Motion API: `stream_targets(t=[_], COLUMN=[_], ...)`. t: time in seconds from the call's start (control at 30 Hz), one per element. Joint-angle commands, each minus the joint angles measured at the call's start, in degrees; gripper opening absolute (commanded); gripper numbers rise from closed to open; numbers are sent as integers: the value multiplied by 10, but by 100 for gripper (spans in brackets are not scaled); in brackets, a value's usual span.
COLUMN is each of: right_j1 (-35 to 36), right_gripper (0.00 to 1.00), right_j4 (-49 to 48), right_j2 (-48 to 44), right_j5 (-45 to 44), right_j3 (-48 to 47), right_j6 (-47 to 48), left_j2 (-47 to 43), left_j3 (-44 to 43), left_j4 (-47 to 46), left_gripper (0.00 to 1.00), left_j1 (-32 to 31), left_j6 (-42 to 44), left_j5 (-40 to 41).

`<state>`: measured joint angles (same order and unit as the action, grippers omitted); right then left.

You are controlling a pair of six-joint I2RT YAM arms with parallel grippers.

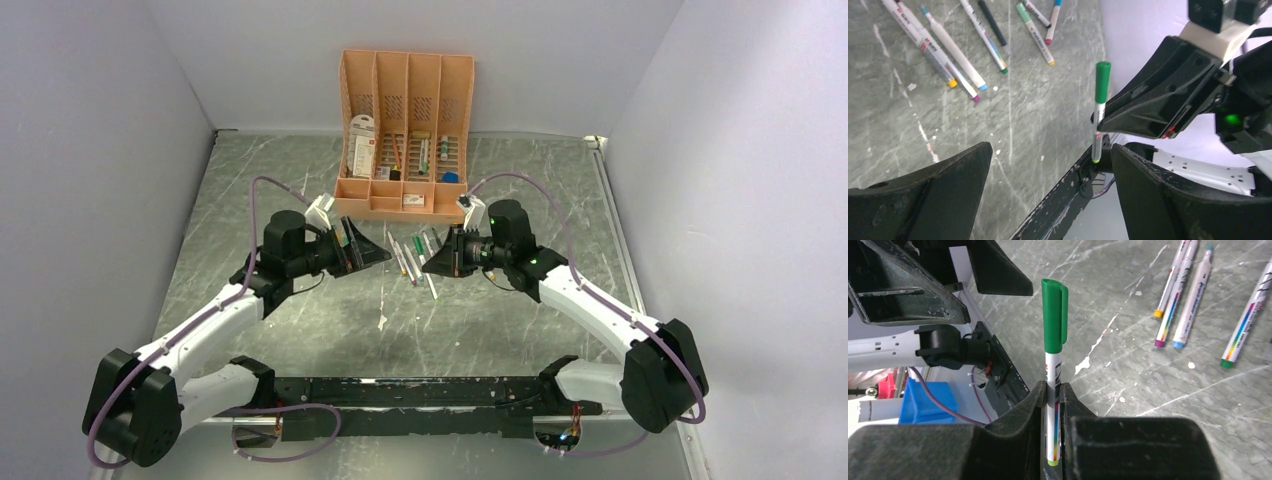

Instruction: Open the pen caps

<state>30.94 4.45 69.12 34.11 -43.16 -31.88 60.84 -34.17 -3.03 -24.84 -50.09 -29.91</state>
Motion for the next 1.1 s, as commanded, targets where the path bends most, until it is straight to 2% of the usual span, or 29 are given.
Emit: stream_targets(t=[0.0,0.27,0.53,1.07], right_j1=[13,57,69,69], right_gripper=[0,0,0,0], right_j4=[-44,-66,-68,-72], right_j2=[-1,21,31,38], right_j5=[24,-2,-9,-5], right_j3=[11,2,-9,-17], right_j6=[-30,-50,-51,-50], left_j2=[-10,44,72,103], left_j3=[14,11,7,3], left_j4=[-114,-216,-240,-248], left_gripper=[100,99,96,54], left_j1=[-8,-53,-81,-97], left_j6=[-38,-73,-76,-77], left_j5=[1,23,41,56])
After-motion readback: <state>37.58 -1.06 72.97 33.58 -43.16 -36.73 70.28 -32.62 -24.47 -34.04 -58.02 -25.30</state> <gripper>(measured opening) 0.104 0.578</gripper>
